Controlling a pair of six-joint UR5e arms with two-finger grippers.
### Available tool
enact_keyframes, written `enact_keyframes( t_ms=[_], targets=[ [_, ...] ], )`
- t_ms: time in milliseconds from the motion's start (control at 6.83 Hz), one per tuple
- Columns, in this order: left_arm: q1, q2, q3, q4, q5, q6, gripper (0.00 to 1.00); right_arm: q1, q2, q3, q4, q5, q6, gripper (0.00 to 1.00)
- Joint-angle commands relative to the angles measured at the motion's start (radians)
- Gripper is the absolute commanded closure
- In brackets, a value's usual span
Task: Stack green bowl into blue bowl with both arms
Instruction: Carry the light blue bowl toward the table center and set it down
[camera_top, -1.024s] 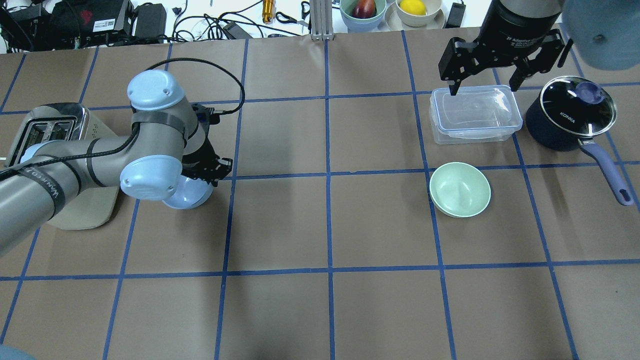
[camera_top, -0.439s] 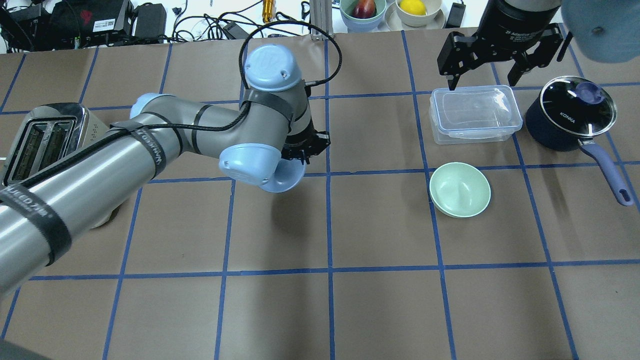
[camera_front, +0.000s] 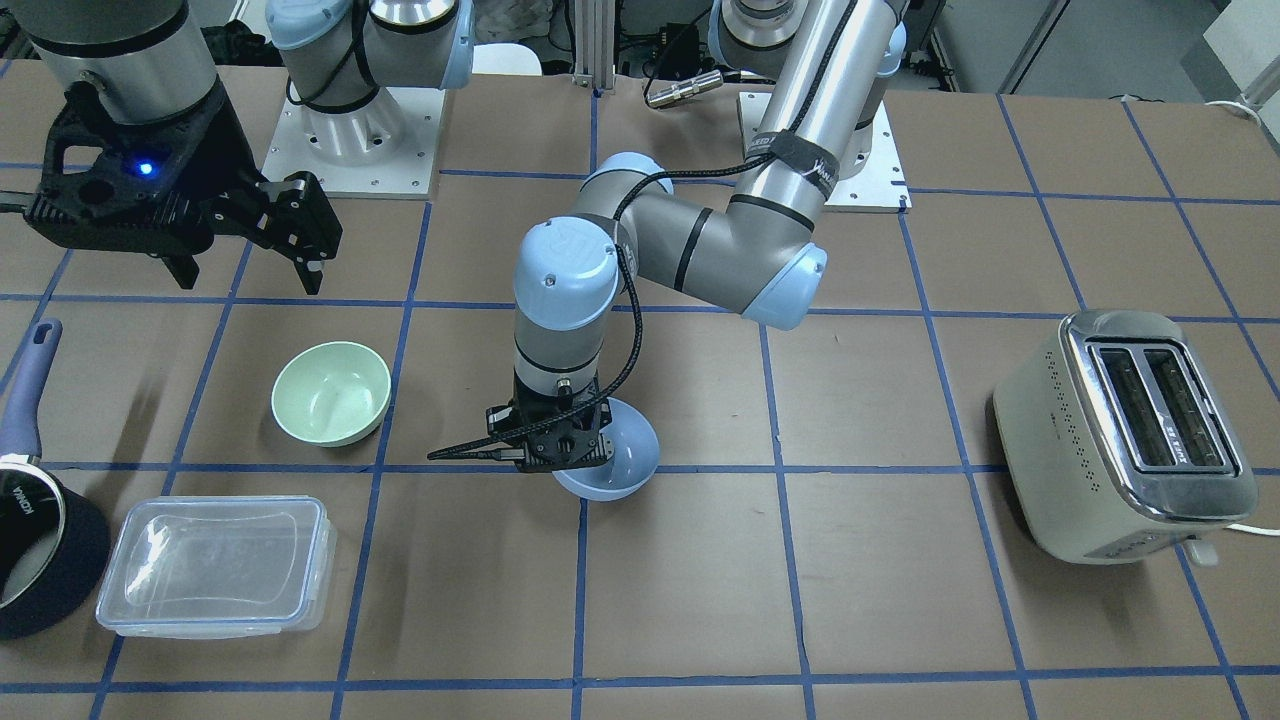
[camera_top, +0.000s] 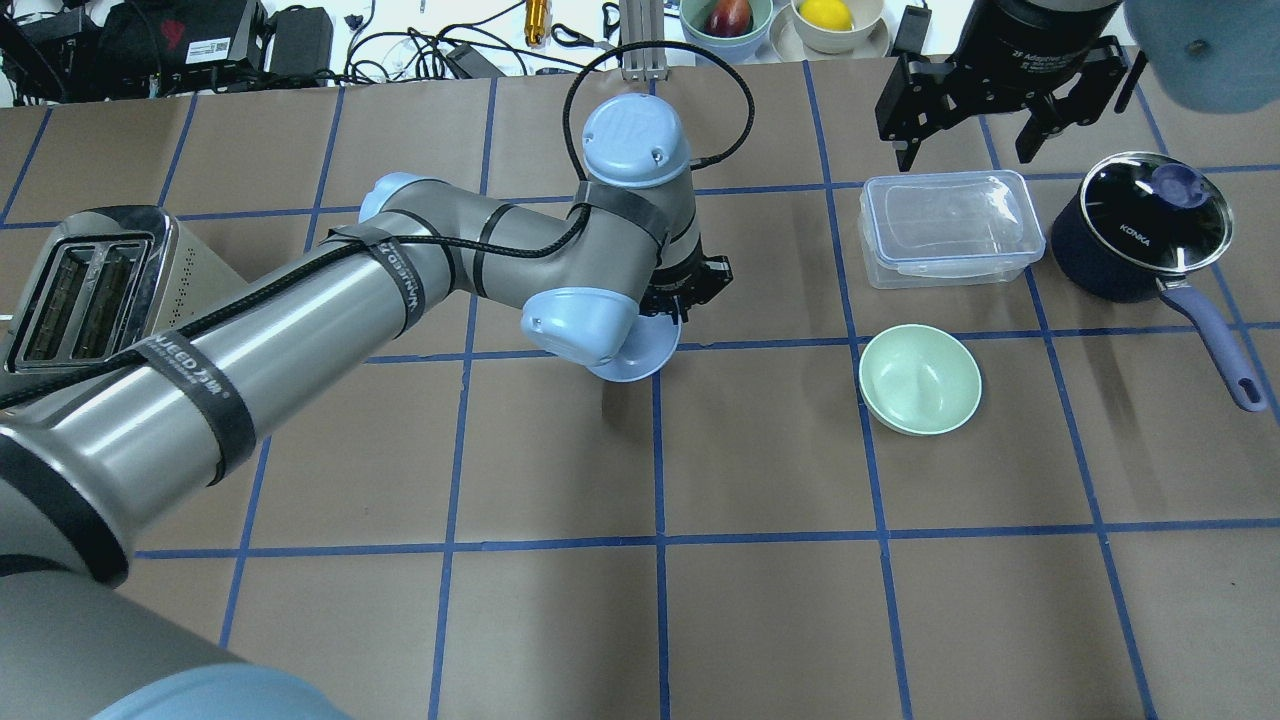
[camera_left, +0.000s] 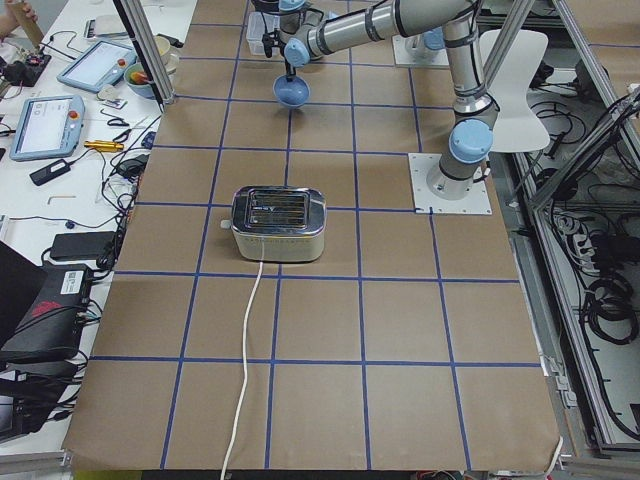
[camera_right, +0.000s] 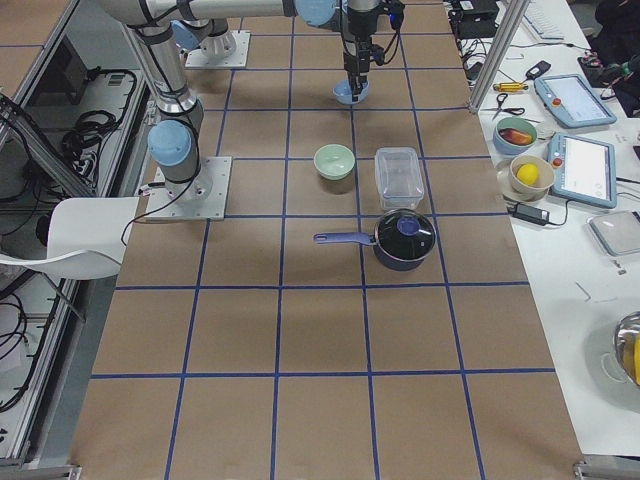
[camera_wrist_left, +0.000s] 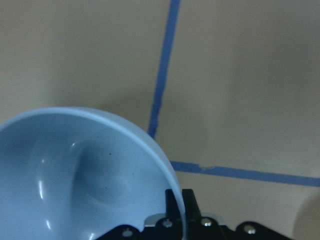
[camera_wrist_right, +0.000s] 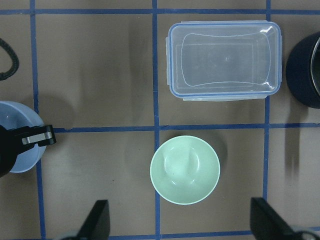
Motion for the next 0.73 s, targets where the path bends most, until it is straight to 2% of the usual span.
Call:
enact_keyframes(
  t_ms=[0, 146, 293, 585],
  targets=[
    [-0.009, -0.031, 0.047, 0.022, 0.001, 0.008, 0.28, 0.002, 0.002, -0.002, 0.000, 0.000, -0.002, 0.00],
    [-0.001, -0.004, 0.055, 0.016, 0.034, 0.034, 0.00, 0.002, 0.003, -0.002, 0.000, 0.000, -0.002, 0.00],
    [0.031, 0.043, 0.046, -0.032, 0.042, 0.182, 0.00, 0.001, 0.023, 0.022, 0.006, -0.001, 0.000, 0.00],
    [0.227, 0.190, 0.050, -0.321, 0.044, 0.511, 0.00, -0.033, 0.114, 0.067, -0.018, 0.002, -0.093, 0.00]
  ],
)
